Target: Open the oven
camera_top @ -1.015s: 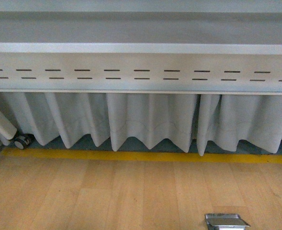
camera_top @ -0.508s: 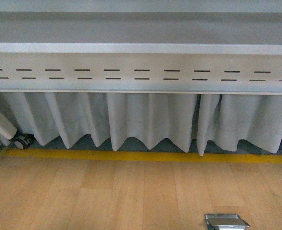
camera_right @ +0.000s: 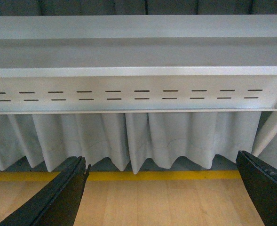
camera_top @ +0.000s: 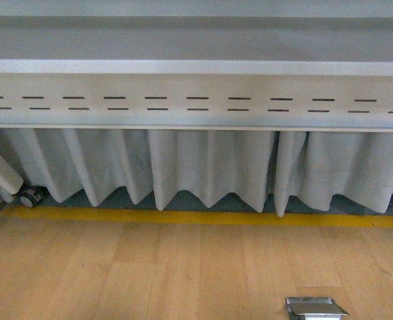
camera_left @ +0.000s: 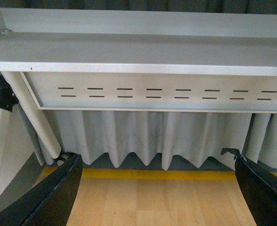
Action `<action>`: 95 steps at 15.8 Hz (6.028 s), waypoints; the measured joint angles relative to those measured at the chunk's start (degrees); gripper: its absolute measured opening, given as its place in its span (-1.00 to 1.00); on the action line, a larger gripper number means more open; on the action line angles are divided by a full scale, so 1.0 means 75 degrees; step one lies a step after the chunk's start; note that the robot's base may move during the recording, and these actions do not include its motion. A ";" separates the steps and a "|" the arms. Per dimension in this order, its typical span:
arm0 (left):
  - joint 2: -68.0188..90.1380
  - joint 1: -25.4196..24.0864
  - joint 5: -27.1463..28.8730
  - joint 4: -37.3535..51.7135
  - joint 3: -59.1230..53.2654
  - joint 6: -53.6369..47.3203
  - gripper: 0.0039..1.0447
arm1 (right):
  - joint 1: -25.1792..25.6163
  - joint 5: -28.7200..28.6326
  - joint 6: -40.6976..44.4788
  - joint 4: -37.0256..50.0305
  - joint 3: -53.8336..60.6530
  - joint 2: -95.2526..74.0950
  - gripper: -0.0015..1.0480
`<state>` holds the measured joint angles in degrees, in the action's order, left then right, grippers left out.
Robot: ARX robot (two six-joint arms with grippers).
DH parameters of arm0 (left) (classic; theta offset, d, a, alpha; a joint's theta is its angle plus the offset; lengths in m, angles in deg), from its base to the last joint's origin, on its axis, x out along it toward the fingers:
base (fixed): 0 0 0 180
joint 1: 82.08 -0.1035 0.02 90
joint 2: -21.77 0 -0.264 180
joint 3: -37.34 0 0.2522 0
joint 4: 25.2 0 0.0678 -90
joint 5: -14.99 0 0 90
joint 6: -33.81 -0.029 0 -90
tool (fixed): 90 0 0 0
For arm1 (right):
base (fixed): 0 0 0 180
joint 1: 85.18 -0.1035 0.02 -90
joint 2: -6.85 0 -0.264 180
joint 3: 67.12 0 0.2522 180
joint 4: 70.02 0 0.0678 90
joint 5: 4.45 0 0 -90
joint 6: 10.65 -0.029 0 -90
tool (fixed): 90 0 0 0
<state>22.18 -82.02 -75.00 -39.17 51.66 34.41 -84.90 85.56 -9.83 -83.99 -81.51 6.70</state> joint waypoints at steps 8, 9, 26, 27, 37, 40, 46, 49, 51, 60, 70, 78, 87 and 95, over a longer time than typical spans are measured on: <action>0.0000 0.0000 -0.0003 -0.0015 0.0000 -0.0003 0.88 | 0.0000 0.0000 0.0003 -0.0015 0.0000 -0.0003 0.87; 0.0000 0.0000 0.0003 -0.0006 0.0000 0.0000 0.88 | 0.0000 -0.0006 0.0003 -0.0009 0.0000 0.0000 0.87; 0.0000 0.0000 -0.0009 0.0006 0.0000 -0.0009 0.88 | 0.0000 0.0000 0.0000 0.0000 0.0000 0.0000 0.87; 0.0000 0.0000 -0.0003 0.0000 0.0000 -0.0006 0.88 | 0.0000 -0.0009 0.0000 -0.0003 0.0000 0.0000 0.87; 0.0000 0.0000 -0.0003 0.0000 0.0003 -0.0003 0.88 | 0.0000 0.0000 0.0003 -0.0009 0.0000 -0.0009 0.87; 0.0000 0.0000 0.0000 0.0003 0.0003 -0.0003 0.88 | 0.0000 0.0000 0.0003 -0.0009 0.0000 -0.0009 0.87; 0.0000 0.0000 0.0000 0.0003 0.0003 -0.0003 0.88 | 0.0000 0.0000 0.0003 -0.0006 0.0000 -0.0009 0.87; 0.0000 0.0000 0.0000 0.0003 0.0003 -0.0003 0.88 | 0.0000 0.0000 0.0003 -0.0003 0.0000 -0.0009 0.87; 0.0000 0.0000 0.0000 -0.0003 0.0003 0.0000 0.88 | 0.0000 0.0000 0.0003 0.0000 0.0000 -0.0009 0.87; 0.0000 0.0000 0.0000 -0.0023 0.0003 0.0000 0.88 | 0.0000 0.0000 0.0003 -0.0009 0.0000 -0.0012 0.87; 0.0000 0.0000 0.0000 0.0003 0.0003 -0.0003 0.88 | 0.0000 0.0000 0.0003 0.0003 0.0000 -0.0006 0.87; 0.4508 0.0734 -0.0230 -0.0449 0.2005 0.2987 0.88 | 0.0000 -0.0003 0.0003 -0.0003 0.0000 -0.0009 0.87; 1.1042 0.3870 -0.0172 0.3605 0.3019 0.5974 0.88 | 0.0000 0.0000 0.0003 0.0000 0.0000 -0.0009 0.87; 1.4513 0.4360 0.0245 0.5013 0.4223 0.8757 0.88 | 0.0000 0.0000 0.0003 0.0000 0.0000 -0.0009 0.87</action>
<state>131.02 -49.32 -73.17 -1.57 83.33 100.09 -84.90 85.56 -9.81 -83.99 -81.51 6.64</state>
